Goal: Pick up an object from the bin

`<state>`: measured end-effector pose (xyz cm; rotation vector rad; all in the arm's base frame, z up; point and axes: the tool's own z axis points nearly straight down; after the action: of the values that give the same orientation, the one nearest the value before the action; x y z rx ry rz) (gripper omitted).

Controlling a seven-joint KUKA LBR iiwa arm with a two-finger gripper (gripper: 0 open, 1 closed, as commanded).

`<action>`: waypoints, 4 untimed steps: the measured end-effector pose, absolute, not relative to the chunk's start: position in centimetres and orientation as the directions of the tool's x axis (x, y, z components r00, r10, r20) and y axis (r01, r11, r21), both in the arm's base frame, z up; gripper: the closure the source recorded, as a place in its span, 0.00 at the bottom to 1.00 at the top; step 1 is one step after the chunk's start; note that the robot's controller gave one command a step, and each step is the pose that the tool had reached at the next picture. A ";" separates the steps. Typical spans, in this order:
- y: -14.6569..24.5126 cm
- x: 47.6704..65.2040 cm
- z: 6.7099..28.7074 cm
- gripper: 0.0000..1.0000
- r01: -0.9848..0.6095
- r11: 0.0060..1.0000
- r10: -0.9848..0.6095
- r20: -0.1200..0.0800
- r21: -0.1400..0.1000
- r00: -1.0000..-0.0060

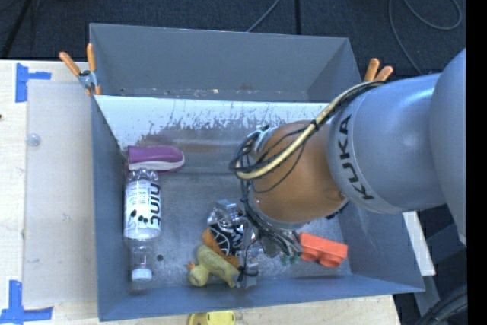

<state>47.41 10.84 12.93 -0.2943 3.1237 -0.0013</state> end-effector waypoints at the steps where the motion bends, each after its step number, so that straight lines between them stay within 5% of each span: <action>1: 12.3 48.4 7.5 1.00 -0.251 0.968 -0.251 -0.020 0.003 -0.968; 4: 11.8 48.4 8.2 1.00 -0.283 0.959 -0.283 -0.017 0.005 -0.959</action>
Offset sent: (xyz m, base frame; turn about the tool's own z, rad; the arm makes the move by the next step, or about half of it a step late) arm 0.0000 0.0000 0.0000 0.0000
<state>48.40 11.80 8.17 -0.4467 3.0934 0.0110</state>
